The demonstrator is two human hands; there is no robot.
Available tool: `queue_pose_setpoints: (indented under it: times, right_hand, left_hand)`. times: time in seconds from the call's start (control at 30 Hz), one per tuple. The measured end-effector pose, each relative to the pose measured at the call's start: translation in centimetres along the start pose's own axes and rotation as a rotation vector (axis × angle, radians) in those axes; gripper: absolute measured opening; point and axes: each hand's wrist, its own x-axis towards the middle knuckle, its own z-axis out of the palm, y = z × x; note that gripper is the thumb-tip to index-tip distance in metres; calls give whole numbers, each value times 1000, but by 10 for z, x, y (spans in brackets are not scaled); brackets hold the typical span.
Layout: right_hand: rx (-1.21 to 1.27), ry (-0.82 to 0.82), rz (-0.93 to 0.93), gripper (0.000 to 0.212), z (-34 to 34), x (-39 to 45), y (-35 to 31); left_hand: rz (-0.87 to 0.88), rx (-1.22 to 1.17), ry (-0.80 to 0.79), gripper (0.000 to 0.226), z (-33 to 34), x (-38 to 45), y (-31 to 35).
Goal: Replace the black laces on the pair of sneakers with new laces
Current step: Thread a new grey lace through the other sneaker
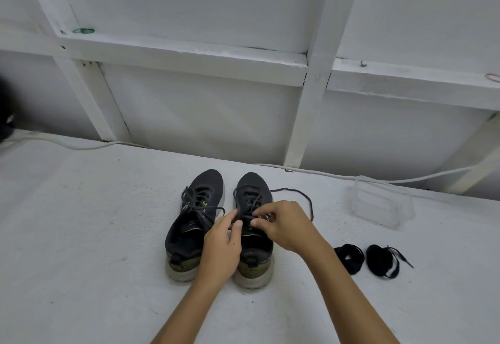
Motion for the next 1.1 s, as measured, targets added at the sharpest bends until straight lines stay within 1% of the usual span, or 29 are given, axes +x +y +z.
queue_pose_setpoints:
  times: [0.07,0.1,0.13,0.17,0.27,0.33,0.37,0.4,0.43,0.47,0.5,0.53,0.57,0.63,0.67,0.7,0.73,0.8,0.87,0.93,0.97,1.03,1.1]
  right_hand:
    - [-108,14,-38,17,0,2,-3]
    - [-91,11,-55,14,-1,1,-4]
    - [-3,15,-49,13,-2,0,-5]
    - [161,46,-20,14,-5,-1,-5]
    - [814,210,136,17,-18,-3,-4]
    - [1191,221,225,21,-19,-4,-4]
    - [1306,202,259,20,-17,-6,-6]
    - [1316,188,272,17,-14,-8,-8]
    - [1186,190,253,13,-11,-9,-8]
    - [927,190,204,11,-8,-9,-7]
    - [610,176,133,11,-4,-9,-5]
    - [336,143,54,13,0,-7,-2]
    - [129,95,-4,16,4,-5,0]
    - [-101,39,-48,16,8,0,-1]
    - [-137,27,-68,15,9,2,-3]
    - [-100,23,-93,14,9,2,-3]
    - [17,30,-106,14,8,2,-2]
    - [311,72,-69,14,5,1,0]
    - [582,164,13,15,-1,-1,2]
    - [863,297,95,17,-8,-1,6]
    - [965,367,127,18,-13,-1,7]
    - [982,448,162,18,-19,-1,9]
    - [924,443,165,16,-17,-1,9]
  left_hand:
    - [16,11,36,35,3,0,-2]
    - [24,20,53,32,4,0,-2]
    - [42,28,67,28,5,0,-1]
    - [58,33,74,24,6,-1,0]
    - [73,33,69,21,4,-2,2]
    - [54,25,43,25,3,-2,1]
    - [44,23,32,30,3,-1,0]
    - [42,16,29,34,3,-1,-1]
    - [40,14,26,35,3,0,-2]
    - [43,12,26,36,3,-1,-2]
    - [41,15,25,37,2,-1,-1]
    - [42,16,24,37,2,-1,-1]
    - [42,17,20,37,1,-1,0]
    - [44,31,23,36,1,-1,-1]
    - [52,43,34,35,2,0,-1]
    - [65,55,43,34,2,0,0]
    - [84,65,52,33,3,0,-1]
    - [105,84,68,30,4,0,-2]
    - [106,88,74,27,4,0,-2]
    - [97,85,70,31,4,0,-2]
    - [89,84,61,33,4,-1,-1]
    - [83,90,36,35,4,-2,0]
    - [75,104,35,35,2,-2,2]
